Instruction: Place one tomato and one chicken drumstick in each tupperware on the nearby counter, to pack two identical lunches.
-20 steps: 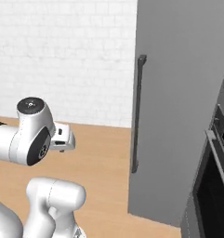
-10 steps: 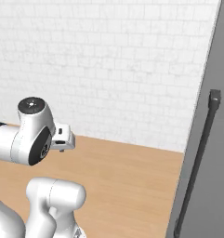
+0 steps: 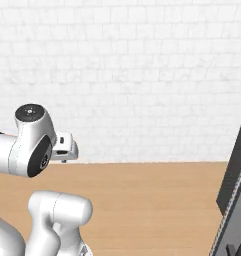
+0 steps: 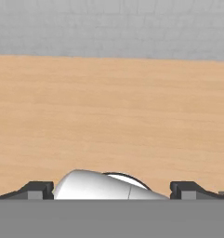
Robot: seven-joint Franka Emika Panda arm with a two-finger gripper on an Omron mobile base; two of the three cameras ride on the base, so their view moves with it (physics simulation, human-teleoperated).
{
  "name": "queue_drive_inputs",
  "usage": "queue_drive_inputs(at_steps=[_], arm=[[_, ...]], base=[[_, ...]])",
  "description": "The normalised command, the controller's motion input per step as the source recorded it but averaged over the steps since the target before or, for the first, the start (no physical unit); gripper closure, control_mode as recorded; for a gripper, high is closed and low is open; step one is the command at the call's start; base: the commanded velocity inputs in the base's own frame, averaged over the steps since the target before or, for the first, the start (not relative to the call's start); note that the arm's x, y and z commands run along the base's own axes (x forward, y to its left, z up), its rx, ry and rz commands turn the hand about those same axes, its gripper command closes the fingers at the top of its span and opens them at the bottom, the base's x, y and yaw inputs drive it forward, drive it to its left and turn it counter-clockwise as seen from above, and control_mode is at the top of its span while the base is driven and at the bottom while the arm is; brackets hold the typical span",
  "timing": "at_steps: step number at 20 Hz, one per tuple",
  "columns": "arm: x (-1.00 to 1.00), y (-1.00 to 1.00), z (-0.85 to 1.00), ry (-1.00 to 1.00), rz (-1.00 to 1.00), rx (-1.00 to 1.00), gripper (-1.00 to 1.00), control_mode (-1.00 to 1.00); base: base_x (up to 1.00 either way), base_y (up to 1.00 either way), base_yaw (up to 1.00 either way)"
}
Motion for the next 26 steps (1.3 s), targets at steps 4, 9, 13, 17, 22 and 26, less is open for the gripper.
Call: queue_drive_inputs(at_steps=[4,9,13,17,22,26], arm=[[0.00,0.00,0.00,0.00,0.00,0.00,-1.00,1.00],[0.00,0.00,0.00,0.00,0.00,0.00,-1.00,1.00],[0.00,0.00,0.00,0.00,0.00,0.00,-1.00,1.00],[0.00,0.00,0.00,0.00,0.00,0.00,-1.00,1.00],[0.00,0.00,0.00,0.00,0.00,0.00,-1.00,1.00],[0.00,0.00,0.00,0.00,0.00,0.00,-1.00,1.00]], base=[[0.59,0.43,-0.73],[0.28,0.43,-0.86],[0.00,0.29,-0.92],[0.06,0.76,-0.68],[0.57,0.96,-0.19],[0.98,0.42,-0.01]])
